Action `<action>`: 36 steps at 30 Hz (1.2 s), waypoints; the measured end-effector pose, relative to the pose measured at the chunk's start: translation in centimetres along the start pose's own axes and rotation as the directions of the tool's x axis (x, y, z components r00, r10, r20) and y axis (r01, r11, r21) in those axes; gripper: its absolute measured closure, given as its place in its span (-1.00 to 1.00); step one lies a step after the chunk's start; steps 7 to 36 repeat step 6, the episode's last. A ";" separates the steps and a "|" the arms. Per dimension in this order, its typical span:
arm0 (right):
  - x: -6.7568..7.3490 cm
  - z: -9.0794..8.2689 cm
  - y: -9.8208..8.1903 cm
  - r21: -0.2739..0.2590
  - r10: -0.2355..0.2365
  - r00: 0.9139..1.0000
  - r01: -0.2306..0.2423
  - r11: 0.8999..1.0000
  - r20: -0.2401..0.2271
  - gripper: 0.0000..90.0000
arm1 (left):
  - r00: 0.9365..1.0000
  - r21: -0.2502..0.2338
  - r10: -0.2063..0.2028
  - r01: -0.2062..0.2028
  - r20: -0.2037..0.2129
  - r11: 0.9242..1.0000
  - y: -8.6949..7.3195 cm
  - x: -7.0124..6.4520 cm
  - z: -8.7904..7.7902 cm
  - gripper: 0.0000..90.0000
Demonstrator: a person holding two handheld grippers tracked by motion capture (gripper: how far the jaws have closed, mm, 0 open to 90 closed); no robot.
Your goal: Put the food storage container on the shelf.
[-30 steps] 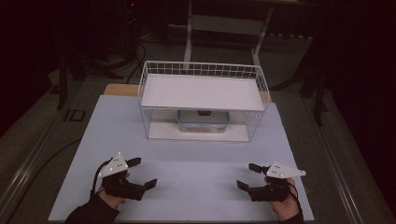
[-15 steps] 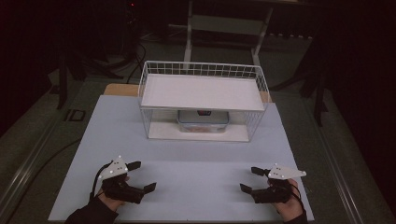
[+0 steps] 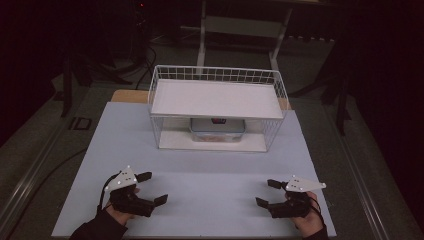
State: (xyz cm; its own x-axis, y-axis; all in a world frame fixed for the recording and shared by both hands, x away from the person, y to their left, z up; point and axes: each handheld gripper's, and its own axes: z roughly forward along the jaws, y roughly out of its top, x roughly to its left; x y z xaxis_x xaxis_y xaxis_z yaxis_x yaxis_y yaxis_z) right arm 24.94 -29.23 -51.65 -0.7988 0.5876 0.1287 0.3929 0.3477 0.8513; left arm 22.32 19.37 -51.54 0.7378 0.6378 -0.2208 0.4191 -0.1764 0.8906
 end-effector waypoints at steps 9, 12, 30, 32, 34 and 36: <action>0.1 -0.1 0.0 0.004 0.000 1.000 0.000 1.000 0.001 -0.63 | 1.000 0.009 -0.004 0.004 0.001 1.000 -0.1 -0.1 0.2 -1.00; 0.1 -0.1 0.0 0.004 0.000 1.000 0.000 1.000 0.001 -0.63 | 1.000 0.009 -0.004 0.004 0.001 1.000 -0.1 -0.1 0.2 -1.00; 0.1 -0.1 0.0 0.004 0.000 1.000 0.000 1.000 0.001 -0.63 | 1.000 0.009 -0.004 0.004 0.001 1.000 -0.1 -0.1 0.2 -1.00; 0.1 -0.1 0.0 0.004 0.000 1.000 0.000 1.000 0.001 -0.63 | 1.000 0.009 -0.004 0.004 0.001 1.000 -0.1 -0.1 0.2 -1.00; 0.1 -0.1 0.0 0.004 0.000 1.000 0.000 1.000 0.001 -0.63 | 1.000 0.009 -0.004 0.004 0.001 1.000 -0.1 -0.1 0.2 -1.00; 0.1 -0.1 0.0 0.004 0.000 1.000 0.000 1.000 0.001 -0.63 | 1.000 0.009 -0.004 0.004 0.001 1.000 -0.1 -0.1 0.2 -1.00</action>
